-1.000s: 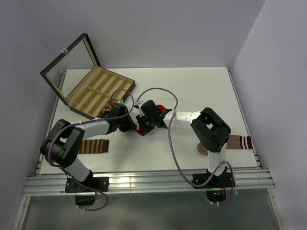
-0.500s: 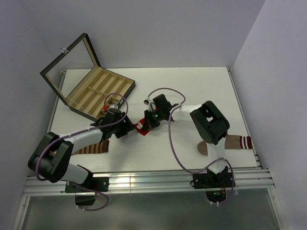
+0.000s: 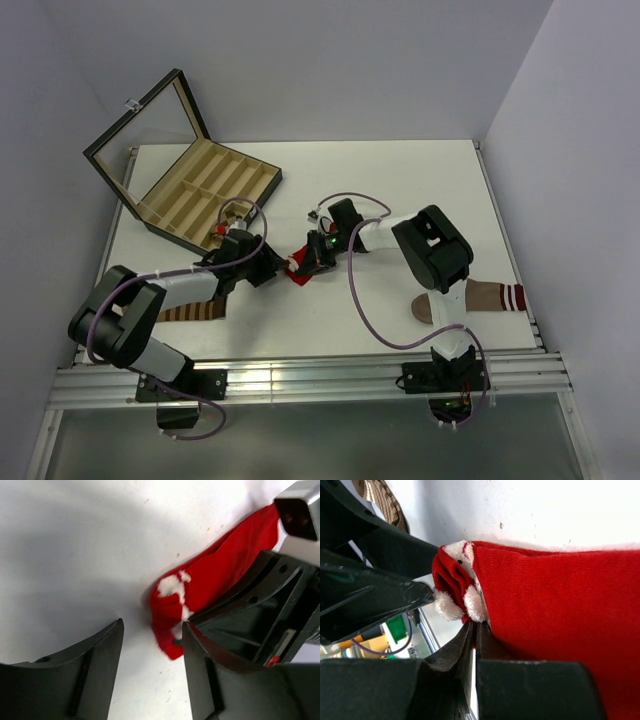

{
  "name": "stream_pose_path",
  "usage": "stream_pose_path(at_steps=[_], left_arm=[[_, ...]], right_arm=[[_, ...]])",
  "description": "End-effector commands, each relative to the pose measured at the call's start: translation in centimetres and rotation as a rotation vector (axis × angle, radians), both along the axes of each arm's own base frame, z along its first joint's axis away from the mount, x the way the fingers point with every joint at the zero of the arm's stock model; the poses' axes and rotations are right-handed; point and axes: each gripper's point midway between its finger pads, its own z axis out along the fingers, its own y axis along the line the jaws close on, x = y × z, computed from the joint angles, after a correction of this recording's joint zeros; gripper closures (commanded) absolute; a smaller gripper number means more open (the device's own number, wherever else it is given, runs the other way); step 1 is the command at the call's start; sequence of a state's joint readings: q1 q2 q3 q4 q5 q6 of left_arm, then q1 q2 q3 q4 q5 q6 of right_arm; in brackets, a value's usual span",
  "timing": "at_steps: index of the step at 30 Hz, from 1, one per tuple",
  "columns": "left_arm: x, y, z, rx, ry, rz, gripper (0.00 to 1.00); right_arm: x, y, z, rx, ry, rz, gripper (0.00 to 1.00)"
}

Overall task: Roll the socks
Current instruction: Roll the sock at the center of the board.

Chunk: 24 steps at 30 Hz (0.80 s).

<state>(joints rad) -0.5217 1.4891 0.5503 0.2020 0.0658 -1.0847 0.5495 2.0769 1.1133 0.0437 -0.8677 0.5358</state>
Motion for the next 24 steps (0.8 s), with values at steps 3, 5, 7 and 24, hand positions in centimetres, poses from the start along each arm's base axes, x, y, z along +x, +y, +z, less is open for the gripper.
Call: stream_pose_path(at_steps=[3, 5, 7, 24], left_arm=[[0.5, -0.6, -1.5, 0.010, 0.039, 0.004, 0.51], [0.4, -0.6, -2.2, 0.021, 0.059, 0.003, 0.54], [0.1, -0.4, -2.9, 0.036, 0.086, 0.006, 0.61], [0.4, 0.3, -2.0, 0.138, 0.093, -0.007, 1.00]], right_arm=[[-1.4, -1.6, -3.6, -0.108, 0.077, -0.027, 1.00], [-1.3, -1.7, -3.6, -0.117, 0.069, -0.028, 1.00], [-1.2, -1.7, -3.5, -0.120, 0.059, -0.030, 0.99], [2.1, -3.3, 4.6, -0.425, -0.729, -0.121, 0.58]])
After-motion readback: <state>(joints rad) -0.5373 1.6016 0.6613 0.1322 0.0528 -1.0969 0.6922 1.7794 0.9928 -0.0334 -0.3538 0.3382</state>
